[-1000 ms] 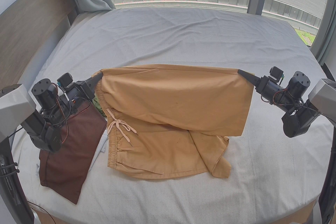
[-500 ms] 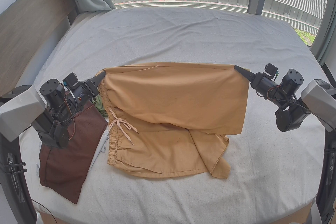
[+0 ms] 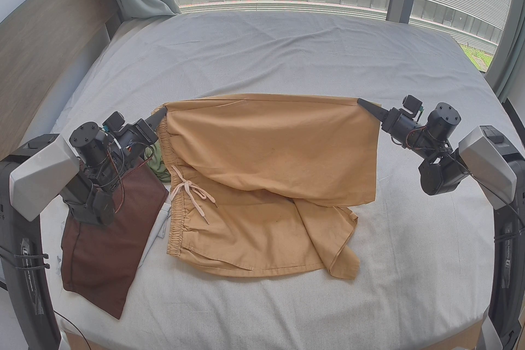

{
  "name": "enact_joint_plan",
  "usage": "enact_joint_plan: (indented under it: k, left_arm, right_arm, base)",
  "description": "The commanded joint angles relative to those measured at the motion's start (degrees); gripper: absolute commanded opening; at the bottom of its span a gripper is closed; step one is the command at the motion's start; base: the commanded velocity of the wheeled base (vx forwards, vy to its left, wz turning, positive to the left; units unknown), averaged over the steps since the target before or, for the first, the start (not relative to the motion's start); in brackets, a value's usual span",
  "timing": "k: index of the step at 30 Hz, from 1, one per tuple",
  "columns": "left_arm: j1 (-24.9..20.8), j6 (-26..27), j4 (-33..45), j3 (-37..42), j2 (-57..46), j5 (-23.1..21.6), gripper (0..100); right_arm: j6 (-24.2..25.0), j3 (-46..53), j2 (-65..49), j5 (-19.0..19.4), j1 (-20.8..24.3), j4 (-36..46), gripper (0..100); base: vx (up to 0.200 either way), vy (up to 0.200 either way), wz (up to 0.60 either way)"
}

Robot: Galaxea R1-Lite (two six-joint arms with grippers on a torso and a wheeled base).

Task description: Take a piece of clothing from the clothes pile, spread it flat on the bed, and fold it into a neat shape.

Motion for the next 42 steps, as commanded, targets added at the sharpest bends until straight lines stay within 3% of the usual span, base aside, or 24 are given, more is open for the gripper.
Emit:
enact_joint_plan:
  k: [1, 30, 31, 32, 33, 42]
  left_arm:
    - [0.06, -0.33, -0.05, -2.60, 2.90, 0.34, 0]
    - [-0.03, -0.60, 0.04, -7.44, 7.56, 0.60, 0]
    - [-0.03, -0.60, 0.04, -7.70, 7.56, 0.69, 100]
    - [-0.03, -0.69, 0.04, -7.96, 7.56, 0.69, 100]
    - [-0.03, -0.77, 0.04, -7.96, 7.56, 0.69, 100]
    - [-1.17, -4.11, 1.88, -6.03, 7.91, 0.78, 100]
  right_arm:
    - [-0.06, -3.92, 3.14, 0.07, 0.32, 1.52, 0]
    - [-0.06, -17.28, 5.86, -0.45, 1.29, 11.98, 0]
    - [-0.06, -17.63, 5.95, -0.45, 1.20, 12.24, 0]
    - [-0.06, -17.99, 6.21, -0.45, 1.20, 12.33, 0]
    - [-0.06, -18.34, 6.39, -0.45, 1.20, 12.42, 100]
    - [-0.33, -16.49, 7.00, -0.98, 1.03, 11.80, 100]
  base:
    - [0.000, 0.000, 0.00]
    - [0.000, 0.000, 0.00]
    - [0.000, 0.000, 0.00]
    - [0.000, 0.000, 0.00]
    - [0.000, 0.000, 0.00]
    - [0.000, 0.000, 0.00]
